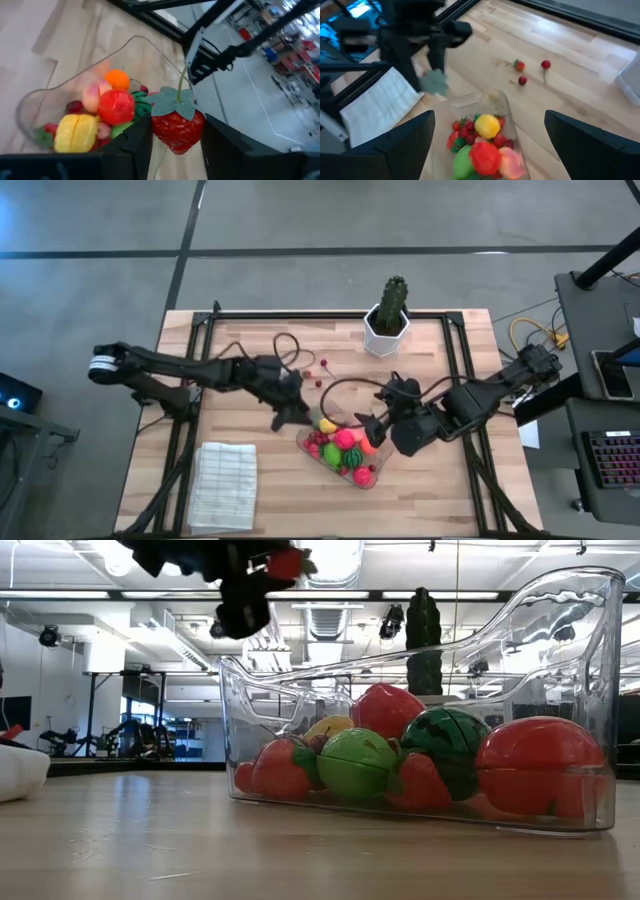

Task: Pick and placing Produce into tupperware
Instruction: Put the red strawberry into the transparent bin

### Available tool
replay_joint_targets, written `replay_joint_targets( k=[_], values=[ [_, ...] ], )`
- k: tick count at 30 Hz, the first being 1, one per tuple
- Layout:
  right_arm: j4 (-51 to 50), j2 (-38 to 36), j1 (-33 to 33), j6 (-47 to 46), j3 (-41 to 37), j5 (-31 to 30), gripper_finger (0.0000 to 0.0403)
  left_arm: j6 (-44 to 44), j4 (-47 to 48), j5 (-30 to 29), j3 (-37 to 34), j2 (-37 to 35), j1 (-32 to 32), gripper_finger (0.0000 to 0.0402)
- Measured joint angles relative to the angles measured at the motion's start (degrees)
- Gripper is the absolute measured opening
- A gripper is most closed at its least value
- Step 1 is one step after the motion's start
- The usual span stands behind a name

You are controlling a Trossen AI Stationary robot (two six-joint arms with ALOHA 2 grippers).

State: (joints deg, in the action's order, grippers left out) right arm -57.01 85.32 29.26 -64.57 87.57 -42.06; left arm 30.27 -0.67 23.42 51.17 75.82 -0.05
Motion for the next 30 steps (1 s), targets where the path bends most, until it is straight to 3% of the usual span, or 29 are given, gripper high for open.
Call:
replay_joint_targets(
  k=[4,10,16,20,24,27,30],
  values=[
    [0.01,0.00,2.48,-2.49,0.00,0.02,0.0368,4.89,-0.44,-6.07,1.74,5.48,-2.63,0.0145],
    [0.13,-0.02,6.65,-5.70,0.00,0.02,0.0368,11.33,-0.28,-6.08,4.45,11.87,-3.79,0.0209],
    [0.11,-0.02,9.43,-7.90,-0.07,-1.45,0.0368,10.79,-0.35,-5.91,5.50,11.97,-3.59,0.0272],
    [0.08,-0.02,10.16,-8.48,-0.14,-3.02,0.0368,0.73,0.68,-5.94,5.27,8.38,-2.63,0.0279],
    [-0.03,-0.04,10.16,-8.46,-0.46,-3.04,0.0368,-12.55,9.28,-6.60,5.35,2.85,-2.63,0.0269],
    [-0.26,-0.04,10.13,-8.04,-0.50,-3.06,0.0368,-22.59,18.02,-13.52,5.13,-1.65,-2.63,0.0259],
    [-1.03,-0.04,10.11,-7.89,-0.61,-3.12,0.0368,-29.55,24.10,-26.26,3.78,-4.96,-2.59,0.0250]
  ],
)
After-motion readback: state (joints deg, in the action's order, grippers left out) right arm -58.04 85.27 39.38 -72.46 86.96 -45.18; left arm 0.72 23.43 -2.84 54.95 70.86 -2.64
